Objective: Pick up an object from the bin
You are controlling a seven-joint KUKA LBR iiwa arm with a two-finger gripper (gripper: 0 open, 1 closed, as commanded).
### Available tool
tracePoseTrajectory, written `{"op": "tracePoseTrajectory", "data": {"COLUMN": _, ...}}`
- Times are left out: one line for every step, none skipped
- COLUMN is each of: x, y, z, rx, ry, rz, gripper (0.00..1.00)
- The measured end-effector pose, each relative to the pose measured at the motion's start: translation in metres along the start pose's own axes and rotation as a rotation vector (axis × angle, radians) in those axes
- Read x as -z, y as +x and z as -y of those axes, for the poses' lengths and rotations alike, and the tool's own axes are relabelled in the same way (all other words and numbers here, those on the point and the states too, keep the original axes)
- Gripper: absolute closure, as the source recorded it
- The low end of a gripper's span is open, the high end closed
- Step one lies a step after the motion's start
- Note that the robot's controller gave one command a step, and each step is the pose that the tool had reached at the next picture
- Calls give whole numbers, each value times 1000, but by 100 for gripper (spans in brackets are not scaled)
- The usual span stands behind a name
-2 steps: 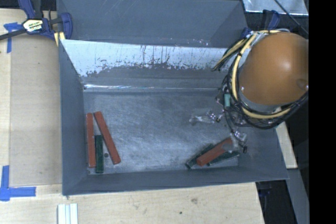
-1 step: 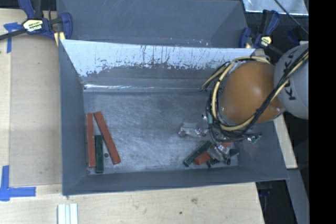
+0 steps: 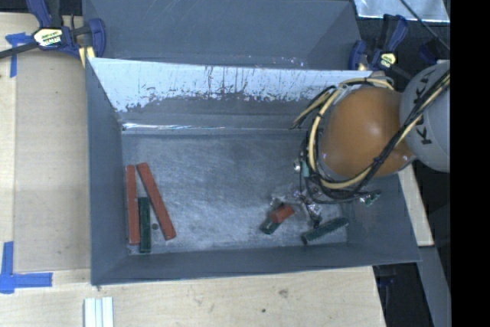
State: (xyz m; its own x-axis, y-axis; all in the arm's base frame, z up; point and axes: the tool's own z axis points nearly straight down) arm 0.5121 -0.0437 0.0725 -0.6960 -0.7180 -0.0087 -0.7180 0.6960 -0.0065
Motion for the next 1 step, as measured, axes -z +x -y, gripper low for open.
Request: {"op": "tracePoseTrajectory", "data": {"x": 220, "y": 3, "z": 8, "rx": -1, "ry": 3, "rz": -1, "gripper": 100}}
